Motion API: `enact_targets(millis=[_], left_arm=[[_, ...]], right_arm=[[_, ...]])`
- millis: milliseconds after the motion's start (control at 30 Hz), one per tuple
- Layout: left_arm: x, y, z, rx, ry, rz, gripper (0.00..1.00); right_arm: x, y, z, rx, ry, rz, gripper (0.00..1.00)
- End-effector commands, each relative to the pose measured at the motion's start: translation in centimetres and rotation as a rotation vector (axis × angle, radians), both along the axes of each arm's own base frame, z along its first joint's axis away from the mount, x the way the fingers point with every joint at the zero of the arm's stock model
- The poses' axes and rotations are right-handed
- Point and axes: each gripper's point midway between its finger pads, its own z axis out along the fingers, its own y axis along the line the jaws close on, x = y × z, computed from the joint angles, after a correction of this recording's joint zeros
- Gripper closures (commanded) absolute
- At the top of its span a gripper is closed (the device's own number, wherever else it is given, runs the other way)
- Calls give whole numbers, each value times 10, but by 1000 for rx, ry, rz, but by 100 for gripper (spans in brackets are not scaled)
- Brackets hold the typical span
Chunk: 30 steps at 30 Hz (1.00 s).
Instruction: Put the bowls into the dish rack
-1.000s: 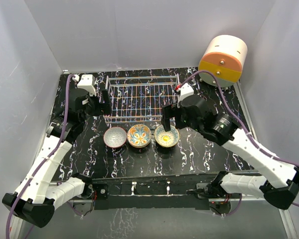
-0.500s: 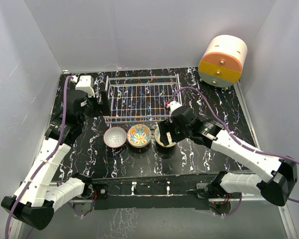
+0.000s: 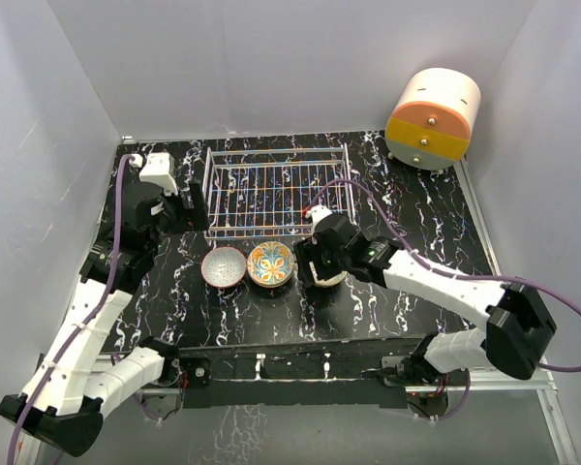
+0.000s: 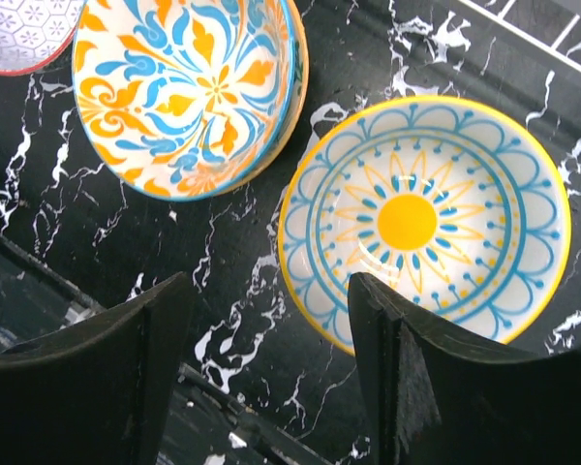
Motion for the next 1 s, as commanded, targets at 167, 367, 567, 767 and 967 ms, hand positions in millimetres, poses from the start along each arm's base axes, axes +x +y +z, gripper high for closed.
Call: enact_targets(millis=[167,367,567,767,967], left_arm=[[-11,9,5,32,-4,14,3],[-13,12,2,43,0,20,3],[-13,13,0,47,4,21,3],[-15,13,5,44,-2,18,3],[-17,16,8,49,-12,24,3]], right_arm=[[32,13,-4,-8,-95,-49,45],[32,15,-15,-26,-78,-48,46],[36,11,-23,-61,-83,-68,46],[39,12,-36,-88,-70,-77,51],[45,18,-29,-62,-95,-96,56]])
